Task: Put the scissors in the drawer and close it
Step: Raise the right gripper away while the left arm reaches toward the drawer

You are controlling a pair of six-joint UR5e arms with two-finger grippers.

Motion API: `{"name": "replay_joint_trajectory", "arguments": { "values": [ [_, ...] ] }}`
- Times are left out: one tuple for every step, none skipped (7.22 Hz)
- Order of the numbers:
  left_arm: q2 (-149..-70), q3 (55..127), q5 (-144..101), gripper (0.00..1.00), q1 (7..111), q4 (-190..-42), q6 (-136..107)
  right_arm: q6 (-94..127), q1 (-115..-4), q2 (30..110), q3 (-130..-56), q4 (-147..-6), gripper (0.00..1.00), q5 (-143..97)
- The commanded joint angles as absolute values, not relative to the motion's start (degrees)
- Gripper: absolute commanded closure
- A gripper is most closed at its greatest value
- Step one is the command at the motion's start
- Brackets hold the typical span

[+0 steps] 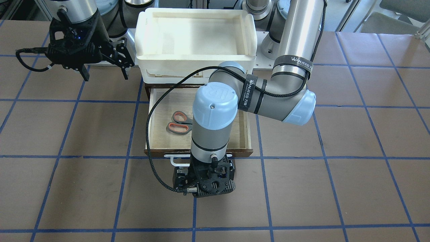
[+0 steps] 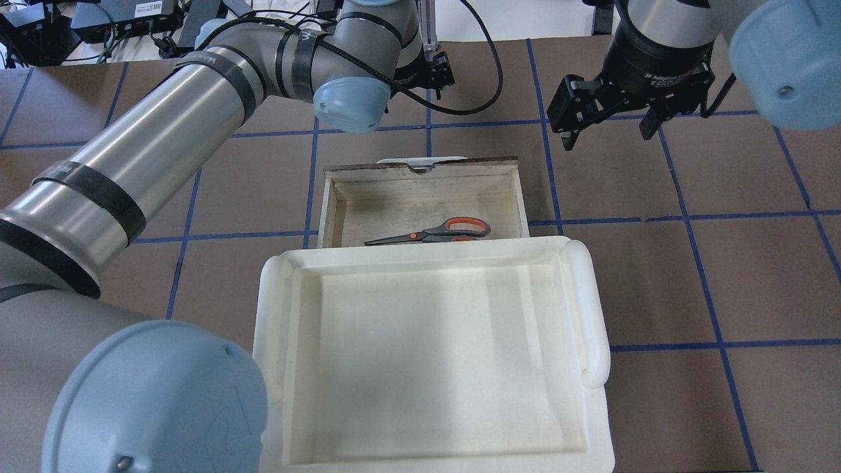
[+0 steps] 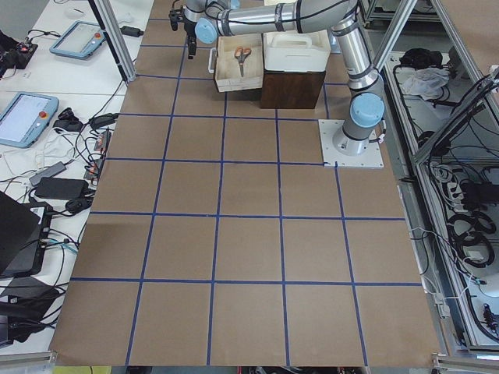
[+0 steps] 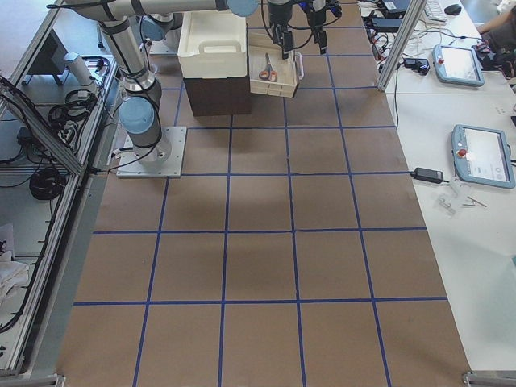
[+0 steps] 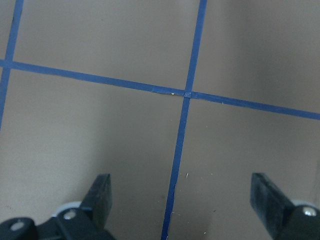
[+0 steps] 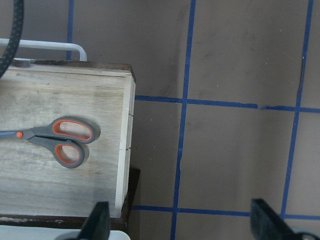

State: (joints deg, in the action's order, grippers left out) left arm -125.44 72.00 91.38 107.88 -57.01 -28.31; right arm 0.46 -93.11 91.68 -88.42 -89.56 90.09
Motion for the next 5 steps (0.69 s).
{"name": "replay_joint_trajectory", "arguments": {
  "values": [
    [-129.4, 70.6, 92.8, 0.0, 109.2, -58.4, -29.1, 3.3, -92.6, 91.8, -88.4, -89.4, 0.0, 89.9],
    [-131.1, 69.8, 92.4, 0.0, 109.2, -63.2, -28.7, 3.3, -92.5, 91.8, -88.4, -89.1, 0.0, 90.0],
    [-132.4, 68.0, 92.4, 0.0, 109.2, -66.3, -28.1, 3.4, -92.5, 91.8, -88.5, -87.9, 0.0, 89.7],
    [-133.8, 67.8, 92.3, 0.0, 109.2, -67.0, -27.6, 3.3, -92.5, 91.8, -88.5, -87.2, 0.0, 89.4],
    [-134.8, 67.7, 91.2, 0.0, 109.2, -67.3, -25.1, 3.3, -92.5, 91.9, -88.5, -86.9, 0.0, 89.4]
  ]
}}
